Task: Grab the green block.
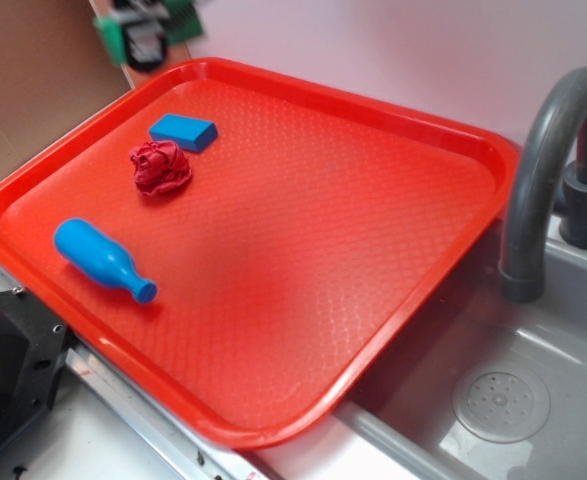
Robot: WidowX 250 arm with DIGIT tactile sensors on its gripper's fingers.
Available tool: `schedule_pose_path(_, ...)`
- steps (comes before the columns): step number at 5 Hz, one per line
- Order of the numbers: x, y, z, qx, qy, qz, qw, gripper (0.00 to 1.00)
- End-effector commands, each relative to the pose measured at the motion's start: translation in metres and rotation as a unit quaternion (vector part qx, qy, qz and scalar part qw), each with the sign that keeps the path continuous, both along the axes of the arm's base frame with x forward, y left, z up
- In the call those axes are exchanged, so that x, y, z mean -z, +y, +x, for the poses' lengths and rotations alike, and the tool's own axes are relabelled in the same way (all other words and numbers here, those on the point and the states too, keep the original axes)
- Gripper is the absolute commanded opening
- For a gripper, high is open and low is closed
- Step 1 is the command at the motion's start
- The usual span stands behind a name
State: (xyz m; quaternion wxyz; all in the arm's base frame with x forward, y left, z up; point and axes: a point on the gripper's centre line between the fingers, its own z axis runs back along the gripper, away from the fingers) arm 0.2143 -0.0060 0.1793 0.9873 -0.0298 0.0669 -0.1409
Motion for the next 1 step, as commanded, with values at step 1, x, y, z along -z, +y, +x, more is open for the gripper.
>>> schedule_pose_path(1,-0.0022,-0.0324,-0.0138,-0.181,-0.029,0.026,0.983,0.00)
